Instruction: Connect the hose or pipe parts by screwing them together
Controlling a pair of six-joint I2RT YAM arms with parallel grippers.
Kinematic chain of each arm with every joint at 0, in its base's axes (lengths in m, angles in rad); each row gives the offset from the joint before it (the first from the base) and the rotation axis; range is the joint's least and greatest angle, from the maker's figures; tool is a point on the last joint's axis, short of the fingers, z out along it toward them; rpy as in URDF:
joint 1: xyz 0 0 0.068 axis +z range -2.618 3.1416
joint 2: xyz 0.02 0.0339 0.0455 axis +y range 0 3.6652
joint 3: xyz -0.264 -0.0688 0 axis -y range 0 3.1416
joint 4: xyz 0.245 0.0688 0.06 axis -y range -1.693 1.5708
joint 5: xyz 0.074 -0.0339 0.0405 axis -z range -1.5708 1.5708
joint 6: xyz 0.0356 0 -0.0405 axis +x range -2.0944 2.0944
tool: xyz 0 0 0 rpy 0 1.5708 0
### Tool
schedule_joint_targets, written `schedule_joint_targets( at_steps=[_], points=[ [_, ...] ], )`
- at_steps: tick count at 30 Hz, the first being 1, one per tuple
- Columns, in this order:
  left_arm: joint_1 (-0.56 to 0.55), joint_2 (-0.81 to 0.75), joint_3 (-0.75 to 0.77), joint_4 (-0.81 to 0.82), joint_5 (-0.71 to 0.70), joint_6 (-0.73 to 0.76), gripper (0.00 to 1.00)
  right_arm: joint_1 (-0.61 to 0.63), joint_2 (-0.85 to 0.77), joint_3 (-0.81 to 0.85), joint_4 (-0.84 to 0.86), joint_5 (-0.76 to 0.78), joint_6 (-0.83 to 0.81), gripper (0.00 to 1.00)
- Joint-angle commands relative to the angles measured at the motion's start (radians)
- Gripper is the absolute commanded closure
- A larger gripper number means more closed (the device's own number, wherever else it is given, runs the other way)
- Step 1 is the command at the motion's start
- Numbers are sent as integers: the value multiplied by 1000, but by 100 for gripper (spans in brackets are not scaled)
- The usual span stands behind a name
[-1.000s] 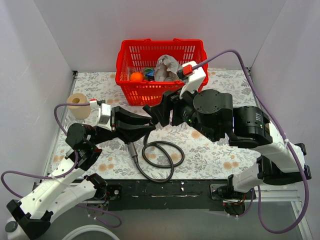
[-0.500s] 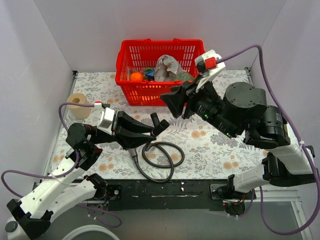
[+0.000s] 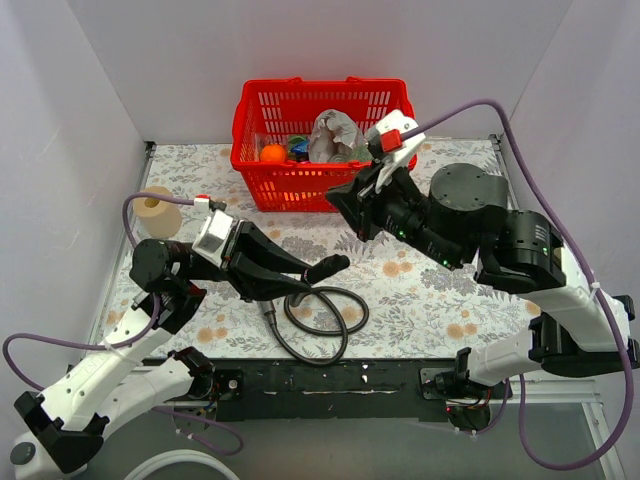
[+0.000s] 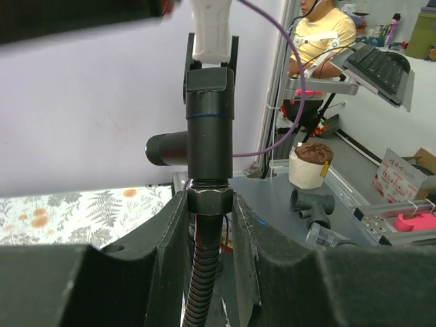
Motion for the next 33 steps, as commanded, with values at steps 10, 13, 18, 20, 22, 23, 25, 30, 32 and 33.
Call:
schedule_joint_targets(
  at_steps=[10, 13, 18, 20, 22, 23, 25, 30, 32, 33],
  points=[
    [14, -18, 100, 65, 10, -42, 100, -145, -98, -194, 37, -363, 1, 99],
    [16, -15, 97, 62, 8, -41, 100, -146, -115, -225, 57, -433, -2, 99],
    [22, -12, 100, 65, -25, -30, 100, -146, -124, -234, 35, -482, -2, 99],
    [24, -8, 101, 65, -36, -31, 100, -146, -126, -237, 32, -514, -1, 99],
    [28, -3, 100, 63, -48, -28, 100, -145, -124, -239, 31, -537, 2, 99],
    [30, -3, 101, 59, -56, -25, 100, -145, -123, -236, 28, -559, 4, 99],
    [40, -1, 101, 52, -77, -27, 100, -145, -113, -228, 5, -564, 8, 99],
    [56, 5, 100, 36, -140, -13, 100, -140, -129, -236, -12, -607, 22, 99],
    [64, 6, 100, 33, -176, -7, 100, -137, -141, -242, -8, -593, 24, 99],
    [70, 8, 101, 29, -182, -2, 100, -139, -150, -248, -6, -591, 27, 99]
  ],
)
